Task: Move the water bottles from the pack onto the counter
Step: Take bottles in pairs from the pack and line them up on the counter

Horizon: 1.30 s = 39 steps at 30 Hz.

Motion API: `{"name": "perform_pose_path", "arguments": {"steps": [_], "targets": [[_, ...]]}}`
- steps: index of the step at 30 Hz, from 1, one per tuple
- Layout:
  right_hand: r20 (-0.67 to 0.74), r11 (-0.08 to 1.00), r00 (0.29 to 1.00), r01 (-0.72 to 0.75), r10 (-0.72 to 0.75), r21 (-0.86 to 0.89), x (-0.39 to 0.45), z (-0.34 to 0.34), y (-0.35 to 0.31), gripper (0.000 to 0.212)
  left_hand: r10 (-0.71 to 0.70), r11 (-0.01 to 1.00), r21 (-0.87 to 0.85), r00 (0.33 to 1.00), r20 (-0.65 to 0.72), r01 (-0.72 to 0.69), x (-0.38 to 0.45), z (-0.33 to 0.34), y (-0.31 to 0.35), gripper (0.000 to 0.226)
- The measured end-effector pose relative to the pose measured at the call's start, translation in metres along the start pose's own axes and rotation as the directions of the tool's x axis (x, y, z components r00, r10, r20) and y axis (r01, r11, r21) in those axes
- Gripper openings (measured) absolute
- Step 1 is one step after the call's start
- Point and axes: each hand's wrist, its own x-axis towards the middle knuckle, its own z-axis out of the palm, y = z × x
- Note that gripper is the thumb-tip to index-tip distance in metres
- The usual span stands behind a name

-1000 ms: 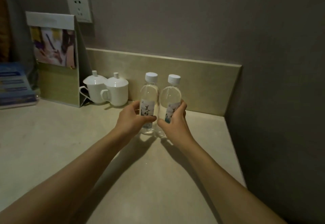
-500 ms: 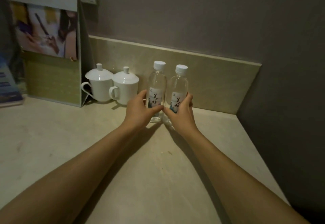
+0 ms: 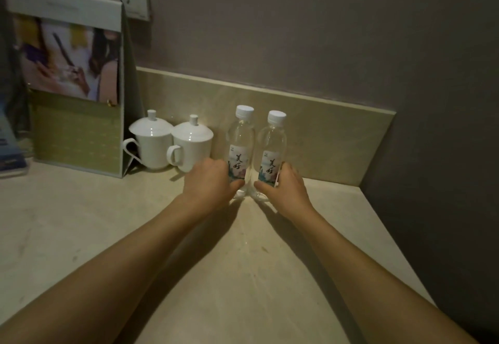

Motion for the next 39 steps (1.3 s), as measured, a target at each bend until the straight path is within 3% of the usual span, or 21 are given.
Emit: {"name": "perform_pose_path", "arguments": {"steps": [6,13,28,39], "targets": [[-0.034,0.999,0.999,0.003,-0.004,-0.035,0.012,0.014,-0.007,0.053,0.040,0.985,0.167,0.999,0.022,-0.043,0.009,0.003,-0.002,0.044],[-0.085,0.999,0.996,-0.028,0.030,0.026,0.022,0.025,-0.014,0.055,-0.029,0.995,0.092,0.999,-0.018,0.031,0.017,0.013,-0.001,0.037],[-0.097,0.999,0.995,-0.029,0.032,0.030,0.046,0.037,-0.020,0.053,-0.030,0.989,0.142,0.994,-0.104,0.045,0.034,0.026,-0.003,0.030],[-0.116,1.000,0.993,-0.014,0.015,0.011,0.049,0.041,-0.023,0.055,-0.044,0.982,0.177,0.995,-0.093,0.060,0.041,0.034,-0.005,0.021]]}}
